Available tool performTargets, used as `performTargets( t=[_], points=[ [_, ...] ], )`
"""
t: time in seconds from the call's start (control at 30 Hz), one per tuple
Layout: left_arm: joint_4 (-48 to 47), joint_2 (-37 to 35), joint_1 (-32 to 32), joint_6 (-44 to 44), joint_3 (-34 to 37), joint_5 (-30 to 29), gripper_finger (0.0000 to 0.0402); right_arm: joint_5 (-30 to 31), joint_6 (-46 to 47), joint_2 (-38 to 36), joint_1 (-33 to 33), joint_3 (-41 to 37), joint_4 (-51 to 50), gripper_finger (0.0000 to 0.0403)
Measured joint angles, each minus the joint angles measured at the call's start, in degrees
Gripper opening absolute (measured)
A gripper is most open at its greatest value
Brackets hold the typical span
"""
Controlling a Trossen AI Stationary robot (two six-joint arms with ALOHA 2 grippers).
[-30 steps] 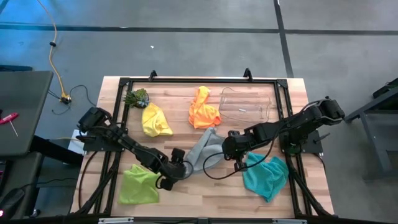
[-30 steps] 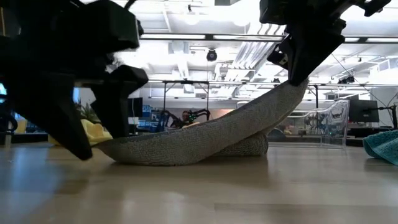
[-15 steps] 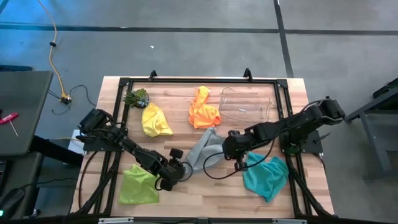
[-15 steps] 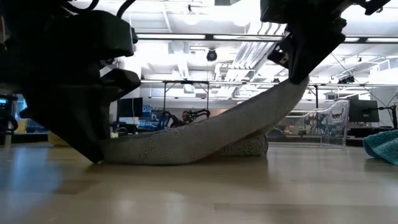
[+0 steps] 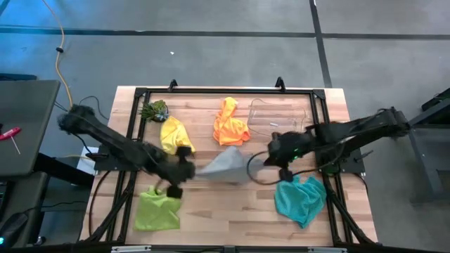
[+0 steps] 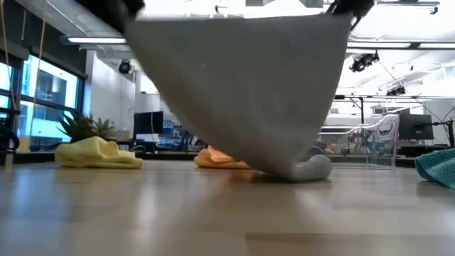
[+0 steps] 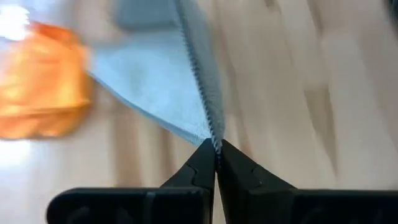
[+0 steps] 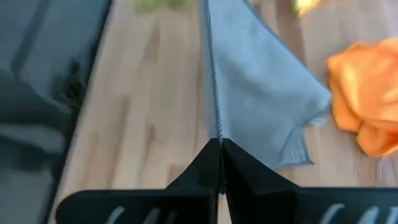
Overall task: Fold microfiber towels
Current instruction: Fold the gray microfiber towel
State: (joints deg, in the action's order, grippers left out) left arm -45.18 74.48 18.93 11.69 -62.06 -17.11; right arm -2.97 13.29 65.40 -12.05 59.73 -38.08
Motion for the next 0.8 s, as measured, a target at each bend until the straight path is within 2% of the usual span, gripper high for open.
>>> performTargets(
  t=[0.17, 0.27, 0.4, 0.57, 0.8],
  points=[
    [-10.6, -7.7, -4.8, 0.1, -9.4, -4.3, 0.0001, 2.1, 1.7, -3.7, 1.4, 5.4, -0.4, 0.0],
    [-15.7, -8.8, -8.1, 0.1, -16.0, -5.9, 0.0001, 3.7, 1.4, -3.5, 2.3, 10.8, -1.7, 0.0],
    [-17.8, -8.5, -11.5, 0.0, -22.8, -6.9, 0.0, 7.5, -0.7, -2.9, 3.7, 17.3, -4.1, 0.0],
    [-18.5, -7.6, -12.5, -0.3, -22.6, -7.1, 0.0, 11.0, -0.5, -2.7, 4.0, 19.2, -9.2, 0.0],
    [-18.4, -5.8, -10.7, -0.7, -19.1, -7.2, 0.0, 10.0, 1.9, -2.6, 3.4, 14.7, -10.2, 0.0]
  ],
)
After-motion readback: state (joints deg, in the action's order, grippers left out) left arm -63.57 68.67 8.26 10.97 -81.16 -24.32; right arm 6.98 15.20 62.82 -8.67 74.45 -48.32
